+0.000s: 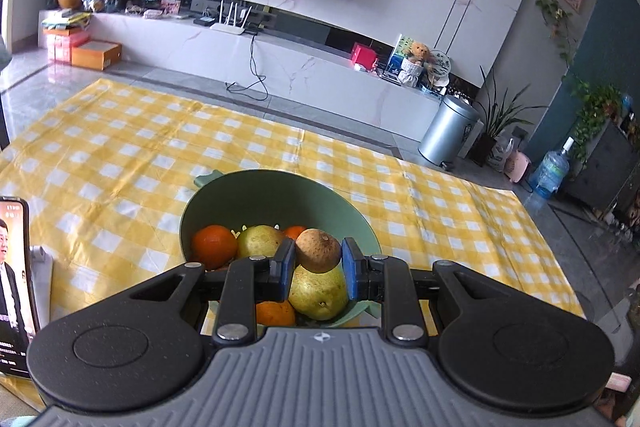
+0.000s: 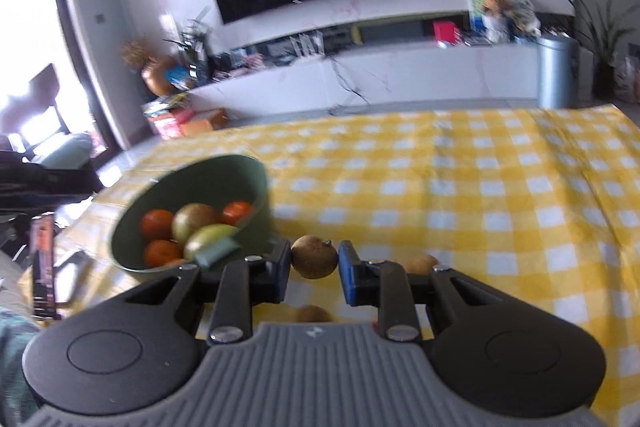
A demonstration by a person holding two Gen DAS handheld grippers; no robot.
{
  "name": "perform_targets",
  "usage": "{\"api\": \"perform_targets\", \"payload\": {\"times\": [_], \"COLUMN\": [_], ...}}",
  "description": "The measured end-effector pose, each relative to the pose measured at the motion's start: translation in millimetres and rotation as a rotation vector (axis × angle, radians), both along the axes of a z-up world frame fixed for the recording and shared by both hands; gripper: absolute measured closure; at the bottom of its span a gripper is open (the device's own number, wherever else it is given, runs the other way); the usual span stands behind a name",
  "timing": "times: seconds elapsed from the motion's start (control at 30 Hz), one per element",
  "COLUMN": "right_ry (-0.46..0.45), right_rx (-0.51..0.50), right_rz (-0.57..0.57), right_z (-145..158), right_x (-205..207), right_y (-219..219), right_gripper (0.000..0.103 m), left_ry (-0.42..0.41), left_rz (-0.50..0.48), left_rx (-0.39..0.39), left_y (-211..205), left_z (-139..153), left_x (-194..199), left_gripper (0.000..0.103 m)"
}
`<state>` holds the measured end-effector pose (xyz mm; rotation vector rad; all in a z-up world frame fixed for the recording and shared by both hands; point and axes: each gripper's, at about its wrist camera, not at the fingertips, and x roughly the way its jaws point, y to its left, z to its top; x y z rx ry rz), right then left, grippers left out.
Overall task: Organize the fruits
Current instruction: 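Carry the brown fruit with the left tool into the colander while the right tool carries its fruit in, then open both tools to release the brown fruits and withdraw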
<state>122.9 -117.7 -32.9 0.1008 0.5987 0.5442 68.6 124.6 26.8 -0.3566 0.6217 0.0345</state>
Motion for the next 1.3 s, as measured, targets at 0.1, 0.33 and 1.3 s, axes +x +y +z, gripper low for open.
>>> {"api": "perform_targets", "payload": {"times": [0.1, 0.33, 1.3], "right_ry": [-0.025, -0.043, 0.021], "right_rx": [0.025, -0.030, -0.147], "right_rz": [0.080, 0.219, 0.289], "right_z": [14, 16, -15], "right_x": [-9, -14, 5], "right_y": [23, 86, 135], "right_gripper": [0.081, 0.081, 0.079], "left_ry": [0.029, 0.115, 0.226], "left_rz": [0.013, 0.026, -0.013], "left_rx": [-0.004, -0.012, 0.016], "left_y": [4, 11, 23], "left_z": [-8, -27, -55], "left_x": [4, 17, 40], "left_gripper": [0.075, 0.075, 0.073]}}
